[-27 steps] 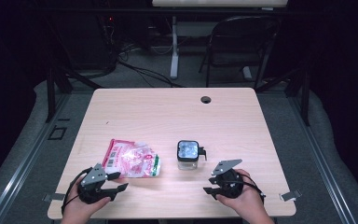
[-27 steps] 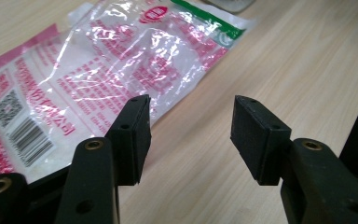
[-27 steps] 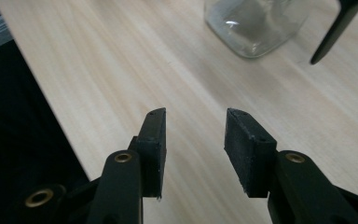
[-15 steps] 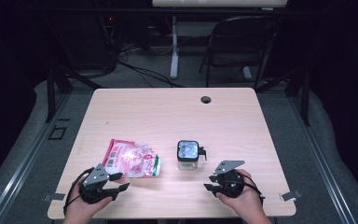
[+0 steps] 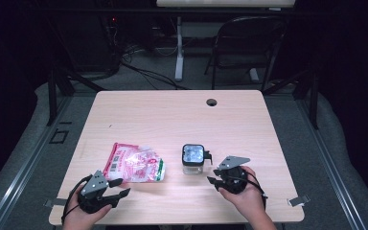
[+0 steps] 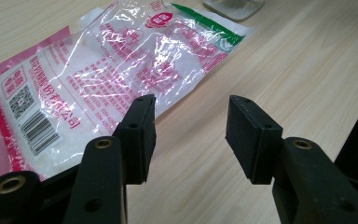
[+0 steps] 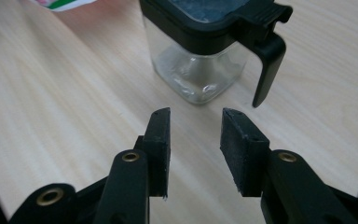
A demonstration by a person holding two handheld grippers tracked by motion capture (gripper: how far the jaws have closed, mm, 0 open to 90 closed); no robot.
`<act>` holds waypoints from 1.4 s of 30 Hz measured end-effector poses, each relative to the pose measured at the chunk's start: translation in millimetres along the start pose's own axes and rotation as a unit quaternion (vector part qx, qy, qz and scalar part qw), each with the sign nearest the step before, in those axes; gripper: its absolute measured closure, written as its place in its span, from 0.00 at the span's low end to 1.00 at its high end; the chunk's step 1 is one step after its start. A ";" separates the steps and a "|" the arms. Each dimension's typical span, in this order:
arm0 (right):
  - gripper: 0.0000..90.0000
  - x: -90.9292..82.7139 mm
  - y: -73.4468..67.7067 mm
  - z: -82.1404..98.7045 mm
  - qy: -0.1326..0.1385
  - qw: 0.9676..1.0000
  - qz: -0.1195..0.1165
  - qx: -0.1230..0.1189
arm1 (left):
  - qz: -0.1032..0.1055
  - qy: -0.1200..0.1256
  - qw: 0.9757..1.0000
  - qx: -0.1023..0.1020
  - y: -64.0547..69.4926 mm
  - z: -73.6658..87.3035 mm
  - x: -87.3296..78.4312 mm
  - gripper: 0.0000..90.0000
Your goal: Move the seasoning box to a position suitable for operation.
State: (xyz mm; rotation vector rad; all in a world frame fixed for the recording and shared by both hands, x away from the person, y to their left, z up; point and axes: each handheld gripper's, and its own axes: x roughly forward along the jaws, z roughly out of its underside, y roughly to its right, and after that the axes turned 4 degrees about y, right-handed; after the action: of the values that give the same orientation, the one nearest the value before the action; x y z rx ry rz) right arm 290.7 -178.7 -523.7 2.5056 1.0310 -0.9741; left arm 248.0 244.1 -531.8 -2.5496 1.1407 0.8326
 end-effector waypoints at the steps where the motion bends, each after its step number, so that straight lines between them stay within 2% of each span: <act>1: 0.71 3.1 0.3 -1.9 -0.001 1.000 0.007 -0.004 | -0.001 -0.001 1.000 0.000 0.7 1.2 -1.7 0.60; 5: 0.70 12.1 7.2 -9.6 -0.004 1.000 0.025 -0.007 | -0.012 0.005 1.000 -0.004 1.9 4.7 -13.5 0.63; 10: 0.68 24.2 20.3 -10.9 -0.002 0.999 0.041 0.000 | -0.024 0.026 0.999 -0.031 -4.2 12.1 -25.0 0.63; 13: 0.68 33.7 27.4 -11.9 -0.002 0.999 0.046 0.004 | -0.038 0.025 0.998 -0.040 -8.5 17.1 -29.8 0.64; 16: 0.68 42.9 34.0 -12.4 0.002 0.999 0.051 0.007 | -0.051 0.034 0.997 -0.046 -11.9 18.7 -36.0 0.63; 20: 0.68 51.4 37.5 -15.6 0.001 0.999 0.053 0.005 | -0.056 0.048 0.996 -0.059 -13.2 22.2 -40.8 0.64; 24: 0.69 56.9 36.7 -19.0 -0.002 0.998 0.059 -0.006 | -0.056 0.043 0.996 -0.054 -12.2 26.7 -42.7 0.63; 32: 0.77 60.4 38.1 -18.0 0.017 0.998 0.059 0.004 | -0.063 0.051 0.995 -0.057 -10.9 28.3 -43.1 0.62; 35: 0.81 61.5 37.6 -17.1 0.018 0.998 0.058 -0.001 | -0.060 0.044 0.996 -0.048 -10.5 28.1 -42.1 0.62; 42: 0.83 61.3 37.3 -17.3 0.015 0.998 0.057 -0.002 | -0.061 0.042 0.996 -0.049 -9.9 29.6 -41.4 0.62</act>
State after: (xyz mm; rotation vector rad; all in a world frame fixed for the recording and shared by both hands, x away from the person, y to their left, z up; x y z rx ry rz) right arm 357.3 -165.2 -552.4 2.5514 0.8859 -0.9029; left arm 221.1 288.4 -532.0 -2.7277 0.9761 0.7775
